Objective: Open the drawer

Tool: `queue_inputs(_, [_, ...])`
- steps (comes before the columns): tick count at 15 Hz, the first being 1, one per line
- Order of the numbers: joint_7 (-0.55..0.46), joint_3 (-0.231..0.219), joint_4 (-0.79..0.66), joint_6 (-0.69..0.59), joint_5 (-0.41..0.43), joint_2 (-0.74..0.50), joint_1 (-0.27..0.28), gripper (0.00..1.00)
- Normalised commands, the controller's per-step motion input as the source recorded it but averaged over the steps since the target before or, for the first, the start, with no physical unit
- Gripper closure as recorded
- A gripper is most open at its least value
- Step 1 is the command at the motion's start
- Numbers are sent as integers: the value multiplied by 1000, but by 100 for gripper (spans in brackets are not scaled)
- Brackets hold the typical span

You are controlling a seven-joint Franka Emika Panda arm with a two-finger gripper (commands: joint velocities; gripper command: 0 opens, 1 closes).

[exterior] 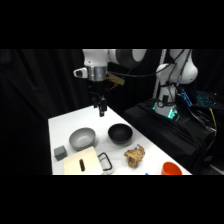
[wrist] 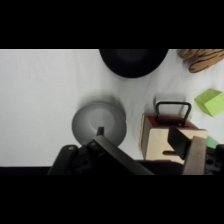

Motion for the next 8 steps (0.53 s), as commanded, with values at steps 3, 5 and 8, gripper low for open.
queue_inputs(3, [200, 49, 105, 297, -86, 179, 77, 0])
queue_inputs(5, [180, 32, 87, 333, -82, 186, 69, 0])
queue_inputs(8, [151, 12, 50, 325, -82, 174, 56, 0])
